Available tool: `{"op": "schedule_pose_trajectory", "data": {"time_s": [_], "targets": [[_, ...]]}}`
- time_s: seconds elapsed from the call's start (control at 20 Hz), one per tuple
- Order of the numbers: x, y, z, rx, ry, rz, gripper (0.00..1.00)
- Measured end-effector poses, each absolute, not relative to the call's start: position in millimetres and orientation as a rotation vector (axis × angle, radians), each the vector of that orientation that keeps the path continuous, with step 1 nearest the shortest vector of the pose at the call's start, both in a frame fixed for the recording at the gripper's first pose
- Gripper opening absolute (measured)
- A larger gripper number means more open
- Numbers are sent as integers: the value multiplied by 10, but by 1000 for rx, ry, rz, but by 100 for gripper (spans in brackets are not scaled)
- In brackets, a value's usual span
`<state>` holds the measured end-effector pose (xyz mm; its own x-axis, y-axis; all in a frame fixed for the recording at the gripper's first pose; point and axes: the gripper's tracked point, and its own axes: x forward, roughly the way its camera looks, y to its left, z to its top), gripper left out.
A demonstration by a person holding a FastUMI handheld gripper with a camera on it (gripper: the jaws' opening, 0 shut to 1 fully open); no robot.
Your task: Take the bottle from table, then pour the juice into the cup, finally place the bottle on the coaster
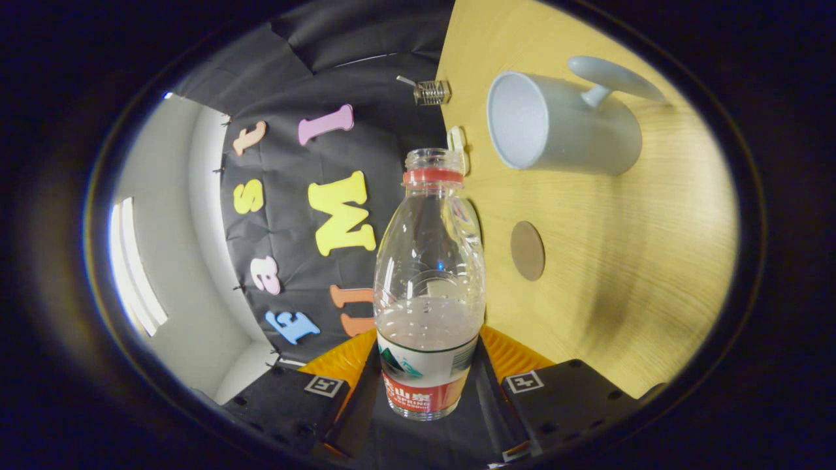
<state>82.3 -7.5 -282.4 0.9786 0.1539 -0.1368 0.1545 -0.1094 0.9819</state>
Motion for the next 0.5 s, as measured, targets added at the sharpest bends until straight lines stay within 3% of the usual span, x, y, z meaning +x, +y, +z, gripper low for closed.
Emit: {"op": "schedule_pose_trajectory", "data": {"time_s": [0.5], "targets": [[991,-125,-2743,1746,217,-4,75]]}}
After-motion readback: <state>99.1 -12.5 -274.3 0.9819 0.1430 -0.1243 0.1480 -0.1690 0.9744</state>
